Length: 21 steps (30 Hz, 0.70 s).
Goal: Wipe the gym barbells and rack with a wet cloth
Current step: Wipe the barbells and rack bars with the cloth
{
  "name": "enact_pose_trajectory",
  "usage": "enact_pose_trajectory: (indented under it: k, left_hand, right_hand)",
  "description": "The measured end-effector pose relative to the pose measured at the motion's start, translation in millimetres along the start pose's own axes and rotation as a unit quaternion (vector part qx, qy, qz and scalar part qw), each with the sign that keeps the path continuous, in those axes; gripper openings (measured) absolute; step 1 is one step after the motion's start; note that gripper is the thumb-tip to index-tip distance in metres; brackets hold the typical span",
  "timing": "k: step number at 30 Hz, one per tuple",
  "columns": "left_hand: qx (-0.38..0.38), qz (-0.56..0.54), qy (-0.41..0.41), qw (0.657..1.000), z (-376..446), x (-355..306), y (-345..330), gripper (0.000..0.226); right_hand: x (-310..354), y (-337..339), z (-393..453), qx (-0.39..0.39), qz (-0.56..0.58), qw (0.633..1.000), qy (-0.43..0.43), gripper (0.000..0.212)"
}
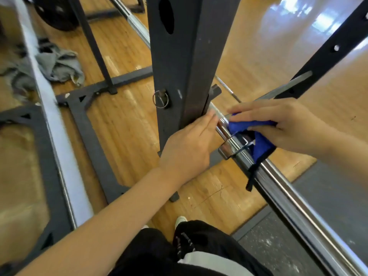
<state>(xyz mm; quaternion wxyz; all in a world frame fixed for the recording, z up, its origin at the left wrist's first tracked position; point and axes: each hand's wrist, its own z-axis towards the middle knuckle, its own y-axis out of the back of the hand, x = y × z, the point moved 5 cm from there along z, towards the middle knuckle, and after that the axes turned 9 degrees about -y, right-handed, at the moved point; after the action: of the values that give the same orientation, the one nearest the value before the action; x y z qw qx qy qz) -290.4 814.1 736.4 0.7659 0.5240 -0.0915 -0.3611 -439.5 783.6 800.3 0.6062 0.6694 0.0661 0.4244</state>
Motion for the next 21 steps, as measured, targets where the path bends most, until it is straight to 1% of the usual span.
enact_pose_trajectory:
  k: [3,6,8,10,14,16,18,19,20,21]
  left_hand:
    - [0.003,0.027,-0.021,0.999,-2,-1,5,0.047]
    - [0.001,0.072,-0.058,0.996,-4,2,3,0.043]
    - [-0.005,0.084,-0.069,0.994,-5,5,1,0.041]
    - [-0.013,0.086,-0.078,0.993,-5,5,0,0.040]
    - [-0.023,0.089,-0.092,0.992,-6,4,0,0.036]
    - [-0.031,0.081,-0.107,0.990,-7,5,1,0.034]
    - [-0.033,0.082,-0.123,0.988,-8,7,2,0.036]
    - [-0.031,0.082,-0.129,0.988,-9,8,2,0.037]
    - [-0.027,0.078,-0.135,0.987,-9,9,1,0.038]
    - [-0.019,0.073,-0.140,0.987,-10,10,2,0.038]
  right_hand:
    - [0,-12,25,-0.006,-0.024,0.999,0.031,0.042]
    - [-11,-12,31,0.050,-0.025,0.998,-0.017,0.055]
    - [-19,-5,25,0.086,-0.050,0.995,-0.032,0.056]
    - [-20,3,23,0.099,-0.071,0.992,-0.034,0.056]
    - [8,-3,35,0.087,-0.088,0.992,0.023,0.054]
    - [21,-17,32,0.106,-0.134,0.984,0.039,0.055]
    - [20,-23,20,0.101,-0.197,0.975,0.019,0.058]
    - [20,-24,14,0.102,-0.218,0.971,-0.008,0.061]
    - [23,-22,8,0.107,-0.220,0.969,-0.037,0.064]
    - [29,-18,7,0.094,-0.212,0.971,-0.063,0.065]
